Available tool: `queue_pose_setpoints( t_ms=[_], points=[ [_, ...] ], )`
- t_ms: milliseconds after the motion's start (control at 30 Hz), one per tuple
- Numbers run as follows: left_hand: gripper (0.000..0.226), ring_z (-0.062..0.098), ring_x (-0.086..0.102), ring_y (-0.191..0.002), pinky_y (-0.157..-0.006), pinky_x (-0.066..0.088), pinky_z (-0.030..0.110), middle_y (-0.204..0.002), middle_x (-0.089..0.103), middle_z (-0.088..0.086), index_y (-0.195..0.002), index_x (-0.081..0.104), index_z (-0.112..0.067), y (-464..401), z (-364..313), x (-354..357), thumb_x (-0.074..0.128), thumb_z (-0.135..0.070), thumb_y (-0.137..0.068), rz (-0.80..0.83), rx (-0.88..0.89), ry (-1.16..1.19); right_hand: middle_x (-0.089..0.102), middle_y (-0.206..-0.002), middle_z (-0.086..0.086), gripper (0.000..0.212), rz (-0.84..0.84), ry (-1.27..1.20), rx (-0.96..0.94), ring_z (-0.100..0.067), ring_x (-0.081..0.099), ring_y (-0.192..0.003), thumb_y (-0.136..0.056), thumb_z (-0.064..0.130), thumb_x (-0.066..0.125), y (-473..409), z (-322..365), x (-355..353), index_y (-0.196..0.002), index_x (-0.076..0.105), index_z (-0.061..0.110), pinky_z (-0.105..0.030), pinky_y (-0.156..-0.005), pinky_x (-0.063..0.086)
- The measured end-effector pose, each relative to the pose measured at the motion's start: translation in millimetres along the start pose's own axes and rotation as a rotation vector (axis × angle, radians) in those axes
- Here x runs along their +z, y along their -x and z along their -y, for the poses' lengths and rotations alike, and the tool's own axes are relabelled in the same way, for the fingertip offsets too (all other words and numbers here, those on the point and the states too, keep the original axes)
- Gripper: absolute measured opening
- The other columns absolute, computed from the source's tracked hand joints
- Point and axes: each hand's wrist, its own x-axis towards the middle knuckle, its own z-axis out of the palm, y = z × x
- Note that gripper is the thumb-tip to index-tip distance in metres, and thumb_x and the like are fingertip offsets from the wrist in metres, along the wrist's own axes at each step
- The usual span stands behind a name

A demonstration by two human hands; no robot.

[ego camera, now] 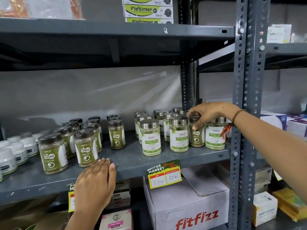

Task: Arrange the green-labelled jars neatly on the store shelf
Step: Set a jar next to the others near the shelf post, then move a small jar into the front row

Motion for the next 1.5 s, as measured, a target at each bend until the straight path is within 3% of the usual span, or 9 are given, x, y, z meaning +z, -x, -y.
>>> queue_pose_setpoints(
  t_ms=[233, 433, 633, 733, 833, 1067, 1233, 1500],
  points=[
    [0.05, 0.023, 0.07, -0.098, -0.089, 0.052, 0.039, -0.102, 0.074, 0.012, -0.102, 0.074, -0.005, 1, 0, -3, 0.036, -0.037, -0.091, -0.01, -0.004, 0.016, 0.06, -0.126, 0.002, 0.062, -0.199, -0.062, -0.054, -0.016, 0.054, -0.103, -0.073, 0.033, 0.084, 10, 6, -16, -0.127, 0.055, 0.028, -0.034, -0.092, 0.045],
    [0.048, 0.022, 0.07, -0.096, -0.088, 0.052, 0.038, -0.1, 0.075, 0.009, -0.099, 0.075, -0.006, 1, -2, -4, 0.038, -0.036, -0.091, -0.017, -0.011, 0.012, 0.061, -0.124, -0.007, 0.066, -0.488, 0.115, -0.078, -0.028, 0.056, -0.111, -0.072, 0.032, 0.084, 23, 33, -53, -0.131, 0.056, 0.022, -0.036, -0.089, 0.047],
    [0.047, 0.022, 0.07, -0.096, -0.088, 0.051, 0.037, -0.1, 0.075, 0.008, -0.098, 0.075, -0.007, 1, -1, -1, 0.038, -0.036, -0.092, -0.031, -0.017, 0.008, 0.059, -0.131, -0.008, 0.067, -0.658, -0.071, -0.265, -0.026, 0.057, -0.116, -0.074, 0.029, 0.083, 29, 83, -76, -0.134, 0.055, 0.021, -0.039, -0.097, 0.046],
    [0.048, 0.022, 0.07, -0.096, -0.088, 0.051, 0.037, -0.1, 0.075, 0.009, -0.098, 0.075, -0.007, 1, -1, 0, 0.037, -0.036, -0.093, -0.028, -0.018, 0.011, 0.062, -0.127, 0.002, 0.061, -0.613, -0.292, -0.412, -0.014, 0.057, -0.112, -0.074, 0.026, 0.083, 27, 115, -72, -0.13, 0.059, 0.023, -0.023, -0.093, 0.044],
    [0.047, 0.022, 0.07, -0.096, -0.089, 0.051, 0.036, -0.1, 0.075, 0.008, -0.098, 0.075, -0.007, 1, -1, 0, 0.038, -0.036, -0.093, -0.032, -0.015, 0.014, 0.063, -0.119, 0.01, 0.06, -0.5, -0.412, -0.502, -0.004, 0.057, -0.103, -0.072, 0.029, 0.085, 19, 151, -58, -0.127, 0.062, 0.024, -0.005, -0.078, 0.042],
    [0.046, 0.02, 0.069, -0.098, -0.09, 0.051, 0.036, -0.102, 0.075, 0.006, -0.1, 0.074, -0.009, -1, 0, 3, 0.038, -0.036, -0.093, -0.041, -0.01, 0.032, 0.063, -0.127, -0.001, 0.062, -0.185, -0.318, -0.598, -0.015, 0.059, -0.111, -0.076, 0.028, 0.083, -12, 207, -13, -0.132, 0.058, 0.017, -0.025, -0.093, 0.046],
    [0.044, 0.019, 0.069, -0.098, -0.09, 0.051, 0.035, -0.102, 0.075, 0.006, -0.101, 0.074, -0.009, -1, 1, 4, 0.04, -0.035, -0.093, -0.044, -0.007, 0.04, 0.061, -0.131, -0.003, 0.064, -0.126, -0.13, -0.594, -0.017, 0.057, -0.114, -0.078, 0.03, 0.081, -30, 220, 5, -0.136, 0.056, 0.02, -0.024, -0.088, 0.041],
    [0.045, 0.017, 0.068, -0.101, -0.091, 0.05, 0.034, -0.105, 0.074, 0.005, -0.104, 0.073, -0.01, -2, 2, 4, 0.038, -0.036, -0.094, -0.035, 0.002, 0.042, 0.057, -0.135, -0.004, 0.063, -0.059, -0.099, -0.624, -0.011, 0.052, -0.109, -0.081, 0.03, 0.078, -42, 226, 10, -0.139, 0.053, 0.021, -0.023, -0.086, 0.038]
  ],
)
